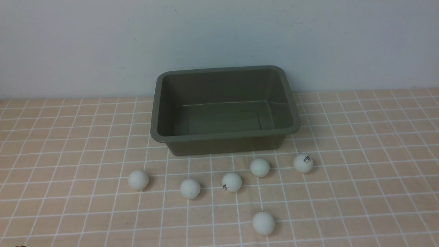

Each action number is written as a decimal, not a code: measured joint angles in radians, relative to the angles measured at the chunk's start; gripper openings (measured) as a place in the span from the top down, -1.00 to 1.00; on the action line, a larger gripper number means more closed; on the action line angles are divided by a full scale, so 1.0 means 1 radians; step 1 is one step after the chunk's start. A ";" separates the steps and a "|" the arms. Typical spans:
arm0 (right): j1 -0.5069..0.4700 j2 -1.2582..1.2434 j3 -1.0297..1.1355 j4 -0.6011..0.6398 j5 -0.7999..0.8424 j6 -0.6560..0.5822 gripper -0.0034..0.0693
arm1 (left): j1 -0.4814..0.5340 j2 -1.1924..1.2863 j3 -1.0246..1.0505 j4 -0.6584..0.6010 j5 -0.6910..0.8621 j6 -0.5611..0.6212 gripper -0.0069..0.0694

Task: Put the table tennis balls into the box on the light coffee tablecloth.
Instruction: 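Reach for and grasp a ping pong ball on the table beside the basket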

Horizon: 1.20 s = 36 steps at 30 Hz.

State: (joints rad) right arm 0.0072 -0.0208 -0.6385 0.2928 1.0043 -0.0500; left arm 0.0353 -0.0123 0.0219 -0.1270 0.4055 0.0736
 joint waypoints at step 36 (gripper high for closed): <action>0.000 0.000 0.000 0.002 0.003 0.000 0.94 | 0.000 0.000 0.007 -0.229 -0.109 -0.042 0.94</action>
State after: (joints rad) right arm 0.0072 -0.0208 -0.6385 0.2949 1.0069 -0.0500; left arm 0.0353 -0.0123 0.0288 -0.3563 0.2963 0.0319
